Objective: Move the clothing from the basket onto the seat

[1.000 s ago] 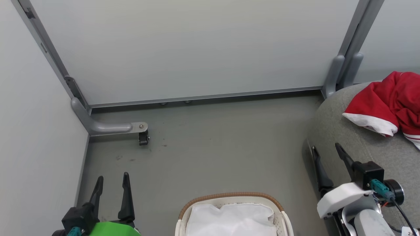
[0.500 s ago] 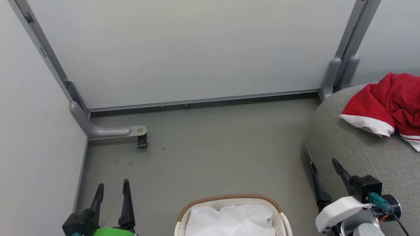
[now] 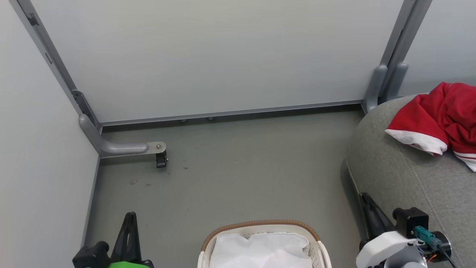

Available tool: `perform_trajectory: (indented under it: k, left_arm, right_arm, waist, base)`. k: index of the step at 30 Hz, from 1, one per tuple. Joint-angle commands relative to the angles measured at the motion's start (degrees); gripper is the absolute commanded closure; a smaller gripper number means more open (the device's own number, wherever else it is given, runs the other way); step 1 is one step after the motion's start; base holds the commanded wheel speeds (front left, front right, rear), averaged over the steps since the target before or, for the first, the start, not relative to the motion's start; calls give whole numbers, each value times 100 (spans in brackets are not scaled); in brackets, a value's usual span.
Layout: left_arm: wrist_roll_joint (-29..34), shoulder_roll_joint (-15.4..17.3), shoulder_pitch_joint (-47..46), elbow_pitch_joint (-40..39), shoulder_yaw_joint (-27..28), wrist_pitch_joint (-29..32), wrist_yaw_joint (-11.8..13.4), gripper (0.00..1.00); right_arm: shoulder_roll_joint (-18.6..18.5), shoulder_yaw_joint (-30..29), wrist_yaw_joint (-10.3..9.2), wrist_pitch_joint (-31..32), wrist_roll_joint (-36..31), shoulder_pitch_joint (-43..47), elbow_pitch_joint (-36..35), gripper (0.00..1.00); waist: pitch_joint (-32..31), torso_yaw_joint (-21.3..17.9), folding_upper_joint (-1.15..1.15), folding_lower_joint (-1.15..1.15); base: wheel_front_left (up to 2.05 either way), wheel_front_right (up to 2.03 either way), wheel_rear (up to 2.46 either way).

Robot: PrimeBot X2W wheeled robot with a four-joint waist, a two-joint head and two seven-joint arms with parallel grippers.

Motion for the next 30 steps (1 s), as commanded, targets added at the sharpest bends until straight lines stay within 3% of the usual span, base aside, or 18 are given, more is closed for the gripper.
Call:
perform_trajectory:
  k: [1, 30]
  left_arm:
    - [-150, 1, -27, -24, 23, 45, -7, 100]
    - [-2699, 4, -411, -80, 412, 796, -131, 100]
  right_arm:
    - [-8, -48, 0, 69, 156, -61, -10, 100]
    - [-29, -264, -2, 794, 3086, -104, -350, 100]
  waist:
    - [2, -4, 0, 0]
    - [38, -79, 0, 0]
  base:
    - [0, 0, 0]
    - [0, 0, 0]
